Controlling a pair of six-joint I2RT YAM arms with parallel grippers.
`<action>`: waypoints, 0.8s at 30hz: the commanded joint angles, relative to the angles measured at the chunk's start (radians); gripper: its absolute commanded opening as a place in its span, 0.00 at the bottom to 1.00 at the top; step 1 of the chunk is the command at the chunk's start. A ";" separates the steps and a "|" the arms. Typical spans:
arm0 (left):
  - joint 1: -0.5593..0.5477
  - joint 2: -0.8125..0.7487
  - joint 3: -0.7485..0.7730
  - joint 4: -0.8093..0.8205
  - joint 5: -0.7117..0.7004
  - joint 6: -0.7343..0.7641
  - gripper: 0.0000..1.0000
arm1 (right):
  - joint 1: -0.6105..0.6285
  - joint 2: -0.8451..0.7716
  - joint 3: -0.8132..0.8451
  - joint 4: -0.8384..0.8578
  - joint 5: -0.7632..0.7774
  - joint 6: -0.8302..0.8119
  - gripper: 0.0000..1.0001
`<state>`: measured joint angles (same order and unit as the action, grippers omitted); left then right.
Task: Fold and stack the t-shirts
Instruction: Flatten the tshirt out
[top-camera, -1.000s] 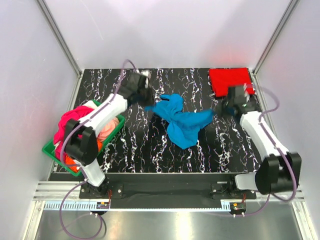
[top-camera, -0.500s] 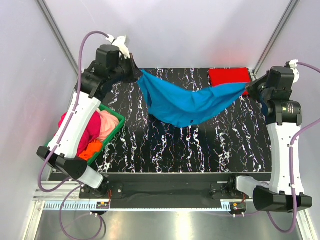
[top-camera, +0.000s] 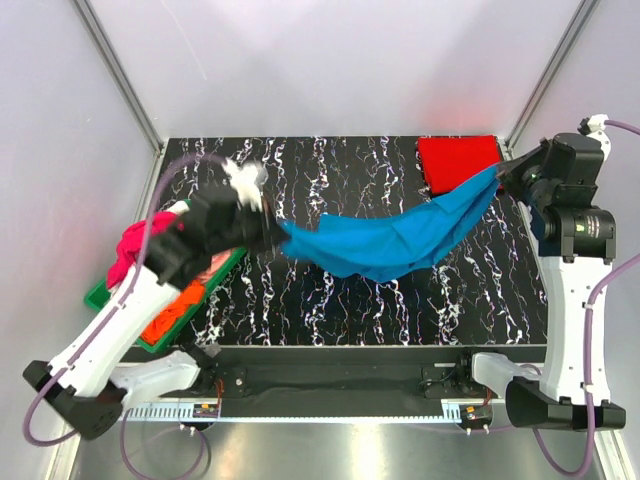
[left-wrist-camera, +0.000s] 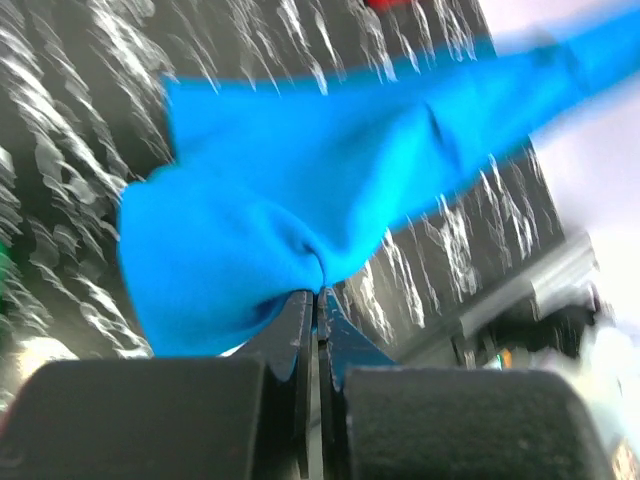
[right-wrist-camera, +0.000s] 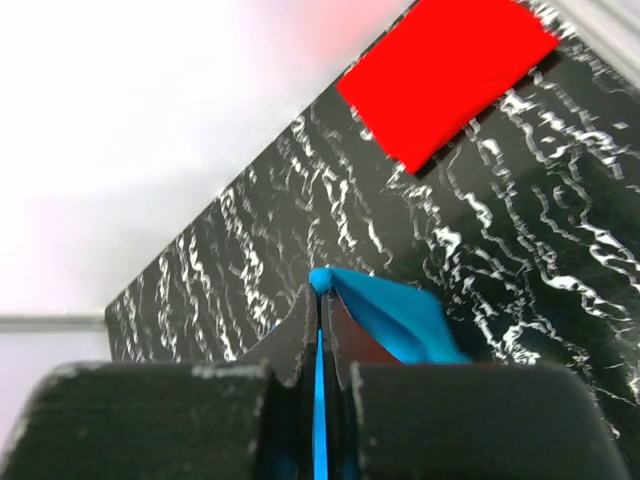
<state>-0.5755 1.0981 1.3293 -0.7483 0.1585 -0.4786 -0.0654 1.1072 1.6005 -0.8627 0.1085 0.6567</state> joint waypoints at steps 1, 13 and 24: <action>-0.093 -0.062 -0.264 0.075 0.016 -0.113 0.00 | 0.001 0.034 0.001 0.040 -0.087 -0.022 0.00; -0.075 0.242 -0.129 0.175 0.058 -0.011 0.61 | 0.001 -0.047 -0.255 0.091 -0.297 -0.045 0.00; 0.078 0.998 0.483 0.101 0.163 0.187 0.46 | 0.001 -0.144 -0.408 0.155 -0.391 0.004 0.00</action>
<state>-0.5510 2.0094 1.7058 -0.6132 0.2470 -0.3630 -0.0654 0.9733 1.2118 -0.7788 -0.2295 0.6384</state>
